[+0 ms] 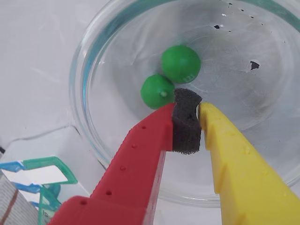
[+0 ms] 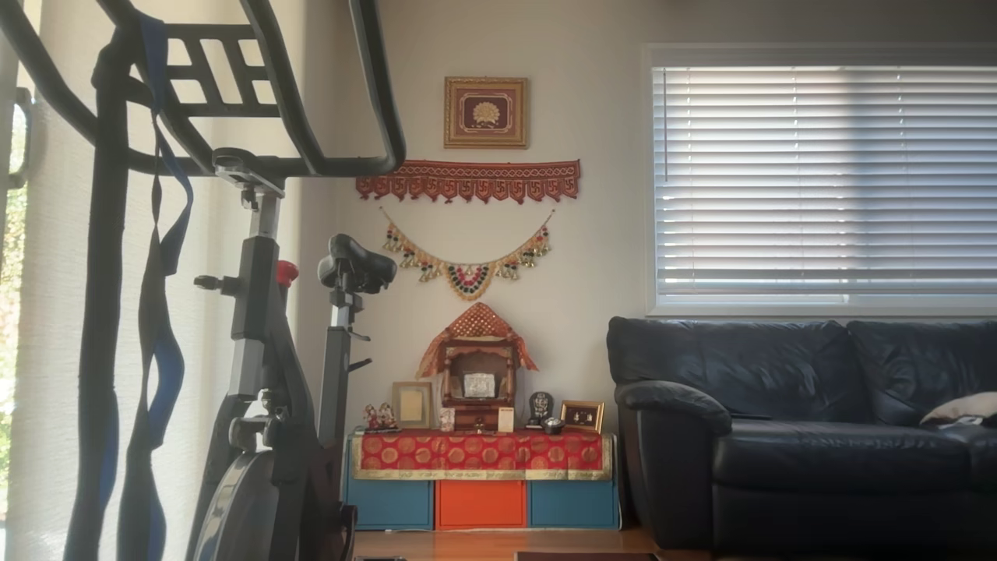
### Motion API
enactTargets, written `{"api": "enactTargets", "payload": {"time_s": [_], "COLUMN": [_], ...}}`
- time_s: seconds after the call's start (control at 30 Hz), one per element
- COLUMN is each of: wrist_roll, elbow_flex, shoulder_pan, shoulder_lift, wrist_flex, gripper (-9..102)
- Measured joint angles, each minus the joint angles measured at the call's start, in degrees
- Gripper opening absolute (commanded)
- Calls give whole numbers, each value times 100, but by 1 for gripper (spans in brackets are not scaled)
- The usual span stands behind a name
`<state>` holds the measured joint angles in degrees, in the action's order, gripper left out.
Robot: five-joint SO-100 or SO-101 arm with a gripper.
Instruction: Sort medicines into box.
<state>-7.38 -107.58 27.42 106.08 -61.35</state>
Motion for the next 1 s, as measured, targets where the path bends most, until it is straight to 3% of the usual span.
{"api": "enactTargets", "payload": {"time_s": [0.43, 0.63, 1.0], "wrist_roll": [123, -26, -35], "elbow_flex": [-79, -79, -79], "shoulder_pan": [18, 18, 9], "shoulder_lift": [79, 79, 79], "wrist_flex": [176, 79, -35], "gripper": [5, 16, 22]}}
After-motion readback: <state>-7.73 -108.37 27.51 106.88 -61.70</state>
